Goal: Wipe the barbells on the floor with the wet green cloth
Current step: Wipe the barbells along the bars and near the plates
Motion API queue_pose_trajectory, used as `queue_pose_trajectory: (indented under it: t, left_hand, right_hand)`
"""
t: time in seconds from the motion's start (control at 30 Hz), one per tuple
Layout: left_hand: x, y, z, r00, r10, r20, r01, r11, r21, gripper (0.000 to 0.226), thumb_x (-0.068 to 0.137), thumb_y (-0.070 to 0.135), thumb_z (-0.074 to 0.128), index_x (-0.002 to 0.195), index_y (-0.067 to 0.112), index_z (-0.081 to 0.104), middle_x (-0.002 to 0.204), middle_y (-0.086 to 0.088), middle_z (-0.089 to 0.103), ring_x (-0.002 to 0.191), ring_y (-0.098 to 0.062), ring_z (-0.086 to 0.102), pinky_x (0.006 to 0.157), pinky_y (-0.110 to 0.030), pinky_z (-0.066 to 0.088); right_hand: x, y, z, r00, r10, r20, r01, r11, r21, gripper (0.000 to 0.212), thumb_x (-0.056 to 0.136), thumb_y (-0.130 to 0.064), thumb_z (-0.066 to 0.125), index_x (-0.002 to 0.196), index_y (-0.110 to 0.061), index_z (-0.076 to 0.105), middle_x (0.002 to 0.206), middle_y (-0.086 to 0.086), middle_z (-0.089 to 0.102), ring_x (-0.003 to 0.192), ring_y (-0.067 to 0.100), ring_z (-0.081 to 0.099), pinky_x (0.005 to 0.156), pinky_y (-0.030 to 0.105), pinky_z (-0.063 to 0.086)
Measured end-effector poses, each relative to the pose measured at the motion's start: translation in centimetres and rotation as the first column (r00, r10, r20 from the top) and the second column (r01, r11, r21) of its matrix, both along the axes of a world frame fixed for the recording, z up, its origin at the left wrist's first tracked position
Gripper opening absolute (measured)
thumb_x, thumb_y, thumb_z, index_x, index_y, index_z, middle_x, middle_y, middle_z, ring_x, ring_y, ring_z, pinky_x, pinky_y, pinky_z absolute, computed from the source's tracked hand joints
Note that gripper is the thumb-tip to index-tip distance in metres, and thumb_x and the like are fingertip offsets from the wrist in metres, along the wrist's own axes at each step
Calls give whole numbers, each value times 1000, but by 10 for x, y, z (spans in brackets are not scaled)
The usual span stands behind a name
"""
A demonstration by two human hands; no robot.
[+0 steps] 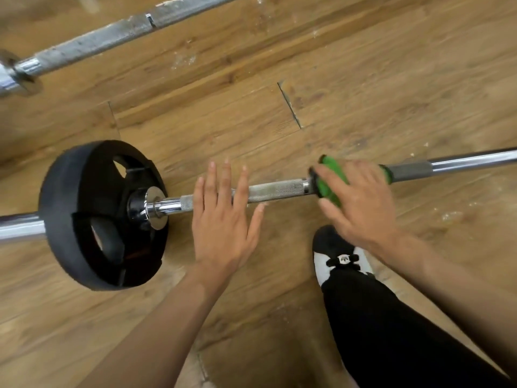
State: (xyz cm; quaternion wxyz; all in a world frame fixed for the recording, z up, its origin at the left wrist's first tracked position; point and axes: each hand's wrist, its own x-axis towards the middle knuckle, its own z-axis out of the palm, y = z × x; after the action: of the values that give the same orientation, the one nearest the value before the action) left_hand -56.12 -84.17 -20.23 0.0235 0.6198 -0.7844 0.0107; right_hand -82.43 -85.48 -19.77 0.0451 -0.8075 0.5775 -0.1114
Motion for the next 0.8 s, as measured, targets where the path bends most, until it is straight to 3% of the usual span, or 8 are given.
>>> queue_pose_trajectory:
  t: [0.2,0.3,0.47,0.53,0.7,0.8]
  left_hand:
    - [-1,19,-5,1000,11,-15,-11,1000,-3,72,107,56,21,166,14,20,171,-20,17,160,-37,9,129,-54,9]
    - [0,25,-3,1000,-5,-8,5,1000,21,72,107,54,22,167,15,16,172,-21,13,160,-37,6,129,-54,9]
    - [11,32,12,997,-74,-12,75,992,105,71,106,51,18,167,18,2,173,-20,-1,161,-34,-4,130,-51,8]
    - [25,30,29,988,-144,51,138,985,99,73,106,51,22,167,19,1,173,-22,-1,161,-35,-3,130,-53,9]
    - [78,20,89,947,-169,273,168,985,27,79,100,56,41,166,16,21,171,-25,8,160,-38,4,129,-54,7]
    - [114,12,114,937,-119,330,132,991,-16,76,99,55,42,164,16,29,171,-24,12,160,-38,7,130,-52,3]
  right_hand:
    - [-1,18,-3,925,-379,33,380,925,-12,74,105,-60,18,122,-8,68,108,23,55,105,39,50,96,52,34]
    - [33,21,2,966,-258,25,256,966,42,79,102,-68,20,126,-9,68,106,23,56,100,41,52,91,50,36]
    - [91,27,12,999,-21,-46,25,996,90,82,98,-68,30,147,-6,53,119,25,58,104,39,53,97,50,36]
    - [108,26,12,999,32,-42,-27,995,100,82,96,-66,33,147,-6,53,115,24,59,103,38,54,94,48,37]
    - [82,17,13,984,174,-45,-166,975,149,74,101,-63,29,156,-17,44,118,19,58,103,37,54,89,47,38]
    - [46,16,18,988,154,-25,-147,971,186,70,104,-59,22,156,-18,44,120,19,57,105,38,54,88,48,39]
